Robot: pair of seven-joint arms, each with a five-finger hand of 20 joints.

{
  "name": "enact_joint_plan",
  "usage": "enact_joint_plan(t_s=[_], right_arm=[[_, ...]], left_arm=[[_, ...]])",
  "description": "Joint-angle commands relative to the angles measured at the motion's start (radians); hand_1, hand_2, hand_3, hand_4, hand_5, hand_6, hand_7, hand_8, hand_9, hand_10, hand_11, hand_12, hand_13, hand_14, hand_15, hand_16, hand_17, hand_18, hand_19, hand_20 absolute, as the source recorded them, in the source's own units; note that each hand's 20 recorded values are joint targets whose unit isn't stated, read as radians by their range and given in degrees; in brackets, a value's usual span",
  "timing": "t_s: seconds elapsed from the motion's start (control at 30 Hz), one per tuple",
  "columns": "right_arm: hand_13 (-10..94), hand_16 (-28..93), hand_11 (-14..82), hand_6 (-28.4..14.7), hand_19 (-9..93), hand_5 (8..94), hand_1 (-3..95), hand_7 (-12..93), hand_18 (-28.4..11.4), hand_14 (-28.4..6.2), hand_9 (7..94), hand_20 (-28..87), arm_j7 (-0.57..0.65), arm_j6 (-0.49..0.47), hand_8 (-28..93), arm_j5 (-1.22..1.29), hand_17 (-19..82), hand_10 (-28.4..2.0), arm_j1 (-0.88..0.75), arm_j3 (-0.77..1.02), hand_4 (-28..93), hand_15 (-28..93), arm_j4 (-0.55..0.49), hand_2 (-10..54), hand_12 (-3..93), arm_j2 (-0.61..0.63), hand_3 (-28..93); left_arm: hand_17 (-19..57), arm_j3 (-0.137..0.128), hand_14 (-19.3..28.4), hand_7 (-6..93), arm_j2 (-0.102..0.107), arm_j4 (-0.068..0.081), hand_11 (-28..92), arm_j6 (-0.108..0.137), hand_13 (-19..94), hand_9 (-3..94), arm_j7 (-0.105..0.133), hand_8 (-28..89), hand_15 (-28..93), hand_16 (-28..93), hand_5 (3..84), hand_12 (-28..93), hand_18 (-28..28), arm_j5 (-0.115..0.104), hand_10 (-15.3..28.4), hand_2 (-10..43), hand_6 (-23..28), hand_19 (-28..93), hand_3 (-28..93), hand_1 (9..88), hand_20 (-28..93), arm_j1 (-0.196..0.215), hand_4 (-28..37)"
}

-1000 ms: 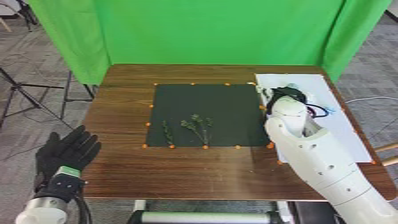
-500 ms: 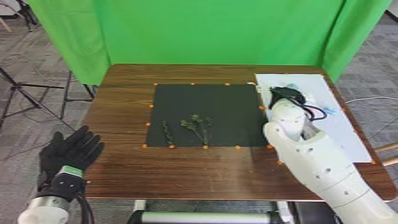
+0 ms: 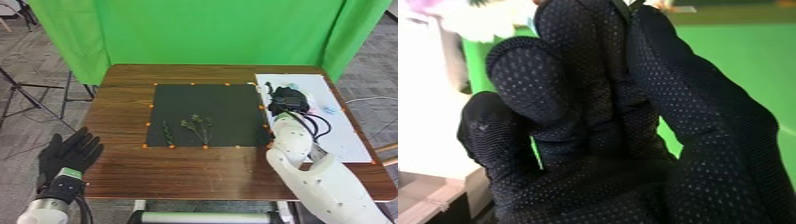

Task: Arrange flowers

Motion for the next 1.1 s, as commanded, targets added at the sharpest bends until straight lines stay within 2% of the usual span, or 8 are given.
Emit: enact_joint_plan(t_s=[0.03,0.33,0.4,0.67,0.7,0.73,0.97,1.1], right_arm=[[78,32,29.3,-3.2,93,73.7,52.8,37,-24.9,-9.6,81.0,46,-0.02,-0.05,23,-0.018,48,-15.4,-0.061,0.004,-26,58,-0.155,-2.7,33.3,0.039,74],[78,32,28.9,-3.5,93,74.1,52.8,37,-25.1,-9.9,81.2,46,-0.058,-0.173,24,-0.035,48,-15.9,-0.086,-0.065,-24,58,-0.28,-3.0,33.6,0.098,74],[78,32,28.7,-3.6,93,74.1,52.8,37,-25.1,-10.0,81.3,46,-0.043,-0.164,24,-0.03,48,-16.0,-0.107,-0.058,-24,57,-0.296,-3.1,33.7,0.087,74],[78,33,28.5,-3.7,93,74.4,53.0,36,-25.1,-10.2,81.4,46,-0.041,-0.205,24,-0.025,48,-16.2,-0.198,-0.029,-23,58,-0.314,-3.1,33.8,0.046,73],[78,32,28.5,-3.7,93,74.4,53.0,36,-25.1,-10.2,81.4,46,-0.037,-0.209,24,-0.029,48,-16.1,-0.209,-0.03,-23,58,-0.313,-3.1,33.8,0.044,73],[78,32,28.6,-3.7,93,74.4,53.0,36,-25.1,-10.2,81.4,46,-0.04,-0.211,24,-0.035,48,-16.1,-0.213,-0.033,-23,58,-0.304,-3.1,33.8,0.036,73],[78,32,28.7,-3.4,93,74.4,53.2,36,-25.2,-10.1,81.2,46,-0.041,-0.222,24,-0.044,48,-16.0,-0.249,-0.033,-23,58,-0.252,-3.0,33.9,-0.039,73],[78,32,28.7,-3.1,93,74.0,53.0,36,-25.1,-10.0,81.2,46,-0.048,-0.231,24,-0.042,48,-15.9,-0.252,-0.041,-23,57,-0.244,-3.0,33.9,-0.057,73]], left_arm=[[-1.8,-0.012,16.6,29.7,-0.006,-0.01,39,-0.008,32,42.7,0.006,-13,59,-8,47.2,15,16.4,-0.002,15.8,14.7,8.2,45,71,29.8,14,0.016,-28.3],[-1.8,-0.028,16.7,29.7,0.002,-0.007,39,-0.009,32,42.7,-0.008,-13,59,-8,47.3,15,16.4,0.008,15.7,14.7,8.2,45,71,29.8,14,0.008,-28.3],[-1.8,-0.029,16.7,29.6,0.001,0.002,39,-0.037,32,42.7,-0.021,-13,59,-8,47.3,15,16.4,0.023,15.7,14.7,8.3,45,71,29.8,14,0.003,-28.3],[-1.9,-0.028,16.7,29.5,-0.003,-0.001,39,-0.047,31,42.3,-0.017,-13,59,-8,46.8,15,16.3,0.023,15.7,14.6,8.0,45,71,29.7,14,-0.002,-28.3],[-1.8,-0.028,16.7,29.5,-0.006,0.005,39,-0.051,32,42.2,-0.026,-13,59,-8,46.8,15,16.3,0.028,15.7,14.6,8.0,45,71,29.7,14,-0.015,-28.3],[-1.9,-0.023,16.7,29.5,-0.008,0.005,39,-0.051,31,42.2,-0.015,-13,59,-8,46.7,15,16.3,0.026,15.7,14.6,8.1,45,71,29.7,14,-0.02,-28.3],[-1.9,0.012,16.6,29.1,-0.008,0.027,39,-0.06,31,42.1,-0.03,-13,59,-8,46.6,15,16.3,0.028,15.6,14.4,8.1,45,71,29.7,14,-0.086,-28.3],[-1.9,0.022,16.6,29.0,0.002,0.031,39,-0.062,31,41.9,-0.031,-13,59,-8,46.6,15,16.3,0.032,15.6,14.4,8.1,45,71,29.7,14,-0.109,-28.3]])
